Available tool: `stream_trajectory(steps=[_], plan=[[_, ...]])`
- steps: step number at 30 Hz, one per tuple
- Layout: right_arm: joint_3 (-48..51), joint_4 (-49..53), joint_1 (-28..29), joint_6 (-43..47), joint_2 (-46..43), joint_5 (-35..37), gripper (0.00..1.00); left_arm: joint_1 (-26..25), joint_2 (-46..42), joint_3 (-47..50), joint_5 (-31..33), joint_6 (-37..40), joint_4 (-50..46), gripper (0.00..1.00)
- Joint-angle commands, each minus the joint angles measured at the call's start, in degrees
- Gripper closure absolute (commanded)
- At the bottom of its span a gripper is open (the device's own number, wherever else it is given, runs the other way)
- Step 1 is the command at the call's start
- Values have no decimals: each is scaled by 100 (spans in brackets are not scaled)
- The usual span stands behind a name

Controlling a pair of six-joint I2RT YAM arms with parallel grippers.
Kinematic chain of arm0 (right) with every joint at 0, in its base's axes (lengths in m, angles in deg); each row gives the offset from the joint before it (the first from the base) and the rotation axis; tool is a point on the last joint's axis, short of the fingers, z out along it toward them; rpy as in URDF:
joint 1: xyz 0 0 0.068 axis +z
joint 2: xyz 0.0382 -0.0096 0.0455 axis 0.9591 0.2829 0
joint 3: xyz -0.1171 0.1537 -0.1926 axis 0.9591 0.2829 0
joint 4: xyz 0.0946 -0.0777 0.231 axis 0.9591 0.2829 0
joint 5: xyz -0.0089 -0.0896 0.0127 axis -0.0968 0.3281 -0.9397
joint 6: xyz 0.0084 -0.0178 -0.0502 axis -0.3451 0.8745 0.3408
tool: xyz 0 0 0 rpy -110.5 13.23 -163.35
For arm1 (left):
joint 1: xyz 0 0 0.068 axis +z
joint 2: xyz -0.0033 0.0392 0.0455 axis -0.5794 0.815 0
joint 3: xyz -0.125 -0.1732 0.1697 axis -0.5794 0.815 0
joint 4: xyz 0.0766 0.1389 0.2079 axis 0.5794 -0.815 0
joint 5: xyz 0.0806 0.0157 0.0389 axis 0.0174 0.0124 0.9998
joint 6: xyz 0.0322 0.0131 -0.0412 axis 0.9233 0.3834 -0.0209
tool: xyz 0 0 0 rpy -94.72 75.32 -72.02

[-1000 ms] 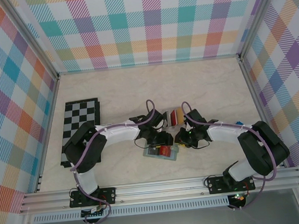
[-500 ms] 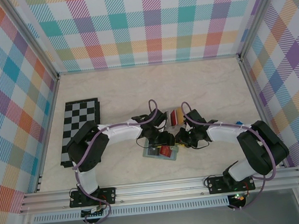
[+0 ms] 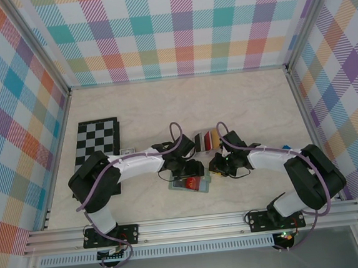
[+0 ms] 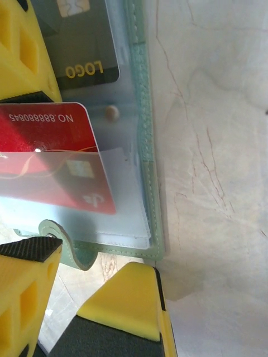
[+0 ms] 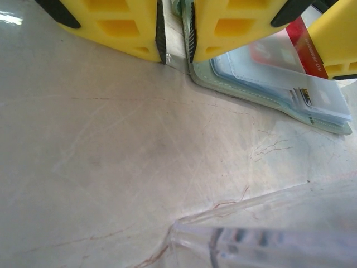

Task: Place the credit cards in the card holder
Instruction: Insert the credit card into the card slot.

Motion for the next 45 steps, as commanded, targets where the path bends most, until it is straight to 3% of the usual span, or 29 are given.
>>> stream_trajectory(steps=[1, 8, 14, 19, 25, 32, 37, 40, 45], plan=[[-116, 210, 62, 153, -12, -205, 79, -50, -115, 106, -58, -106, 24, 42], [-146, 90, 126, 73, 76, -375, 79, -50, -2, 254, 18, -877, 688, 48], [-151, -23, 241, -86, 193, -440, 79, -99, -91, 587, 250, -1640, 1458, 47], [-158, 305, 271, -183, 61, 39, 79, -158, -229, 663, 579, -1694, 1440, 45], [-239, 1028, 290, 32, -845, 789, 76, -199, -313, 857, 655, -1750, 1585, 48], [58, 57, 290, -485, -1233, -147, 89, -444, -479, 932, 1271, -1956, 1674, 42], [60, 361, 304, -734, -1142, 179, 92, -546, -352, 925, 1260, -1981, 2002, 41], [198, 407, 299, -792, -1188, 368, 91, -576, -247, 866, 1181, -1992, 2090, 44], [129, 852, 300, -814, -928, 527, 91, -596, -97, 722, 1201, -2046, 1853, 62]])
